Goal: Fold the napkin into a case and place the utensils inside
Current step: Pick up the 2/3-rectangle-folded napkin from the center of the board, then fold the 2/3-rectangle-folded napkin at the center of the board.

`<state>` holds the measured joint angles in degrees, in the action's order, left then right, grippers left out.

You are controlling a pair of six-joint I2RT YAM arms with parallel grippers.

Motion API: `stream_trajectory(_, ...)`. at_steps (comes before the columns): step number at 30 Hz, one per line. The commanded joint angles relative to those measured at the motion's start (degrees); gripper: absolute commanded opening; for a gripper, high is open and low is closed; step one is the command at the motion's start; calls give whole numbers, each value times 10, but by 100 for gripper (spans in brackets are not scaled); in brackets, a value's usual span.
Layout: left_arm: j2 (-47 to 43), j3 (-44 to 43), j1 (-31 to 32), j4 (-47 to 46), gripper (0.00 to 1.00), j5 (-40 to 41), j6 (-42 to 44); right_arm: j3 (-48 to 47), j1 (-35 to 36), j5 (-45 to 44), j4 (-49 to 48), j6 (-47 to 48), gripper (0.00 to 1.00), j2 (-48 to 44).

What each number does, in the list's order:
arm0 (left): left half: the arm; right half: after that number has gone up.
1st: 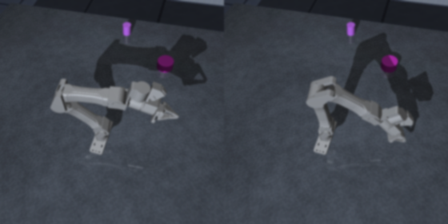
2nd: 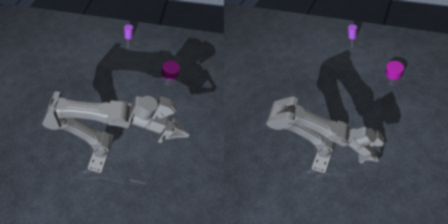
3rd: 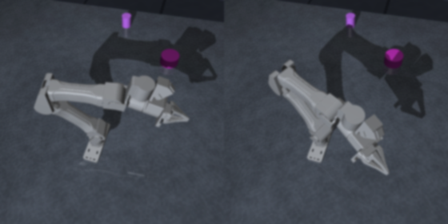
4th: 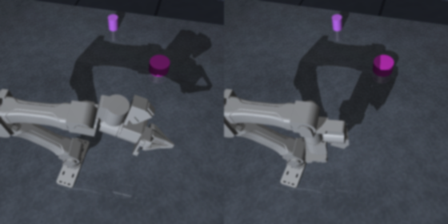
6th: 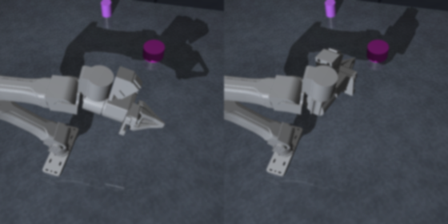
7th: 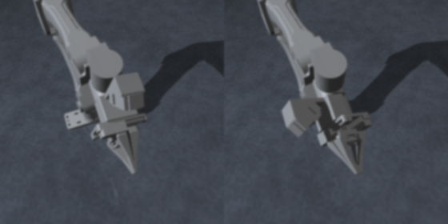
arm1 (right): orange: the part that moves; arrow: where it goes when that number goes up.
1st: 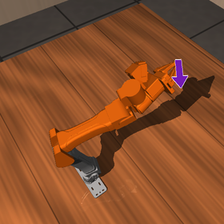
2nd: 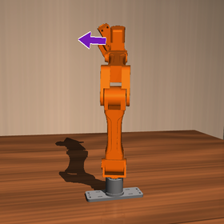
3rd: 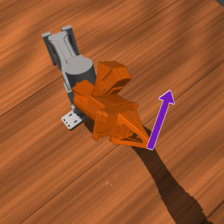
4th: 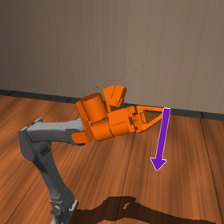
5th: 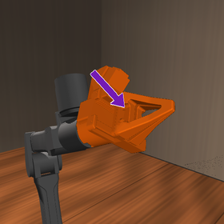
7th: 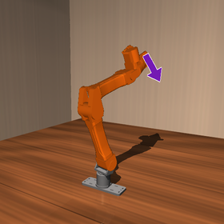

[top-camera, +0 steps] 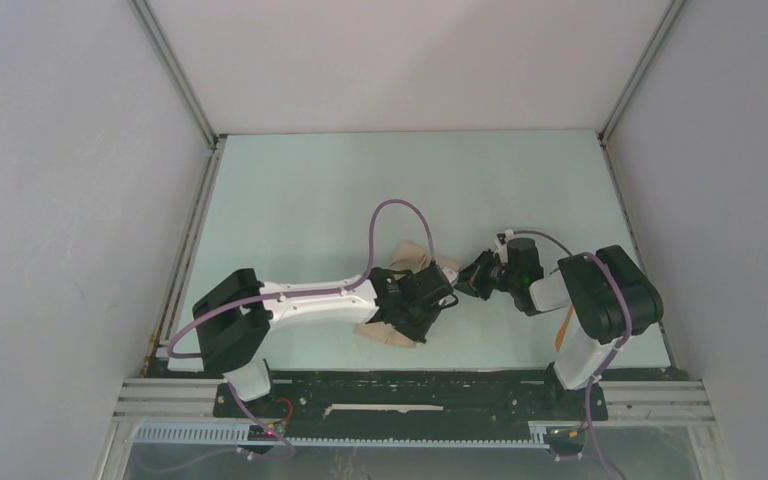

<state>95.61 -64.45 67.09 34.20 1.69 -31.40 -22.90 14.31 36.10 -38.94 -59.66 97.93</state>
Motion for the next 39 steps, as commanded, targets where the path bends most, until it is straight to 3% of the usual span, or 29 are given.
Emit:
stream_trajectory(1,2,-24,-1,-34,0,-46,7,-14,-27,12,31,49,0,-23)
stream_trajectory(8,65,-92,-1,-83,0,-103,3,-60,-78,-10,261,175,0,-119)
stream_trajectory(12,102,-114,-1,-113,0,-131,0,-130,-78,-67,455,250,0,-161)
stream_trajectory(16,92,-97,-2,-153,0,-138,-3,-197,-48,-124,570,297,0,-167)
stream_trajectory(26,5,89,-50,-334,0,-199,-34,-328,61,-215,651,286,0,-100)
stream_trajectory(39,-81,241,-108,-432,0,-246,-24,-442,137,-229,677,236,0,9)
